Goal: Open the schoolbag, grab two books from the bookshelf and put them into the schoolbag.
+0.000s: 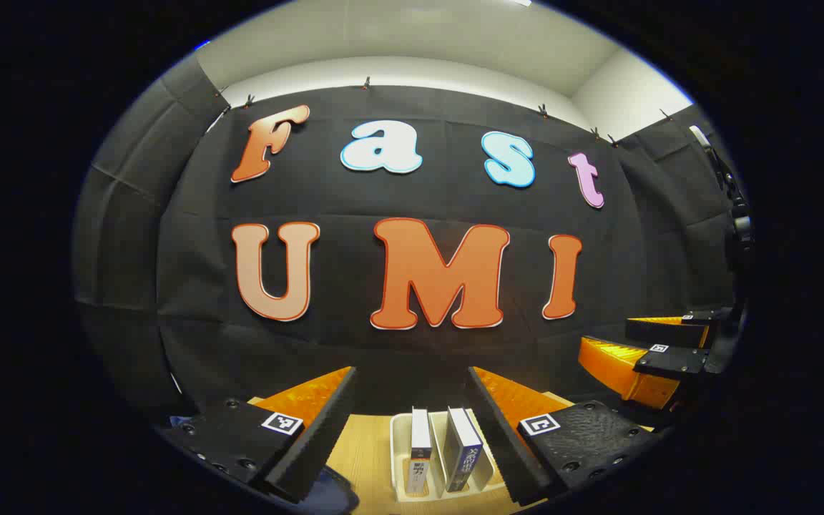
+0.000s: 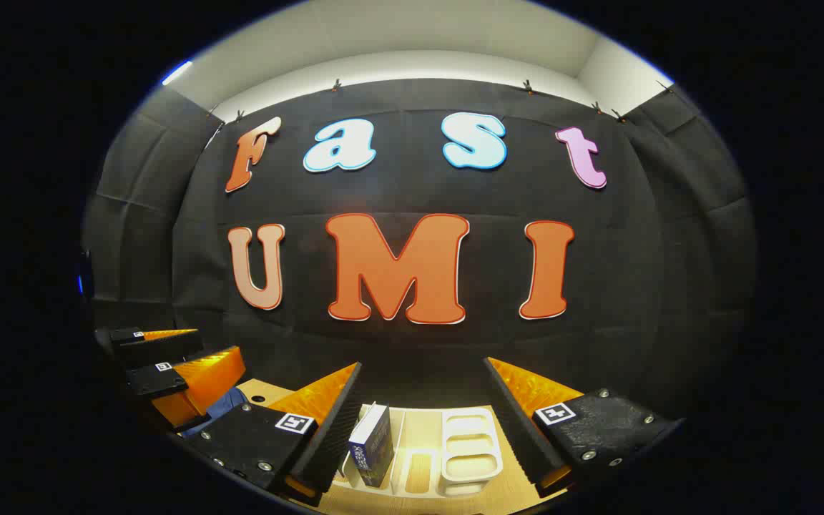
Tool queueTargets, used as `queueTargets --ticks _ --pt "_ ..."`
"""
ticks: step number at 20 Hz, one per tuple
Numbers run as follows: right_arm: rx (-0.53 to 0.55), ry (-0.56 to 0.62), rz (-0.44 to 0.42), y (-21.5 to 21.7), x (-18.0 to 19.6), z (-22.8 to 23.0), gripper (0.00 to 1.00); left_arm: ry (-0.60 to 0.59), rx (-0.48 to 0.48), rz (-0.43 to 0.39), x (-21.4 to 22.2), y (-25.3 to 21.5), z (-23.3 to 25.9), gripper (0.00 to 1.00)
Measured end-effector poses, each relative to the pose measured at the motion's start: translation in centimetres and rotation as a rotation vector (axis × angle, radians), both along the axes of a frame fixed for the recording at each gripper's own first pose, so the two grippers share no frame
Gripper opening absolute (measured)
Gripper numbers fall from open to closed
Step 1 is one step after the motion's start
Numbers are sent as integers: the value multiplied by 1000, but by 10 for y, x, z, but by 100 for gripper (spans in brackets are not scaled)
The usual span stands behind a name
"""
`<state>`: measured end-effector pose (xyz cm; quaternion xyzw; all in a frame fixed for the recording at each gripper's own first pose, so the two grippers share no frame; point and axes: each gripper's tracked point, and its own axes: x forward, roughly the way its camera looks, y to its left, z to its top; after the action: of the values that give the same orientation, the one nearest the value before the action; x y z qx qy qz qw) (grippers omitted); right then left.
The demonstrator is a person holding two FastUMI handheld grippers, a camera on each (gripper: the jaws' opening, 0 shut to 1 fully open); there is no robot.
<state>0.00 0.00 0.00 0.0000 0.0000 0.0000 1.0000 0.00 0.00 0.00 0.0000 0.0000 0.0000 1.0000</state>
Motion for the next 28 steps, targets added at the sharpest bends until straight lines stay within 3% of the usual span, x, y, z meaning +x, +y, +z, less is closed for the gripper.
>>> queueTargets --ticks 9,28 --pt "-16 58 1 9 3 -19 96 31 17 60 2 21 -13 94" --pt "-17 81 -2 13 5 -30 96 3 30 79 -8 30 -10 93"
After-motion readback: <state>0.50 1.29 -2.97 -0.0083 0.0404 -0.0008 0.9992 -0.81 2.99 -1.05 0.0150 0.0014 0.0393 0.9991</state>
